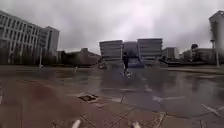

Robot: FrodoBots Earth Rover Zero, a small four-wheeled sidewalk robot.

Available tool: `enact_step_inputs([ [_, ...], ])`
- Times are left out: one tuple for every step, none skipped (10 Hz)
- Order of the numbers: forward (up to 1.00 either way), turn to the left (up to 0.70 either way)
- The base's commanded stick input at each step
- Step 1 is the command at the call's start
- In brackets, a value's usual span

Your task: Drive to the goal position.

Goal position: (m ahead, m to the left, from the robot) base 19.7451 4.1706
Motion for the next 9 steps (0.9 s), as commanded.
enact_step_inputs([
  [1.0,-0.39],
  [1.0,-0.39],
  [1.0,-0.18],
  [1.0,0.0],
  [1.0,0.0],
  [1.0,0.0],
  [1.0,0.0],
  [1.0,0.0],
  [1.0,0.0],
])
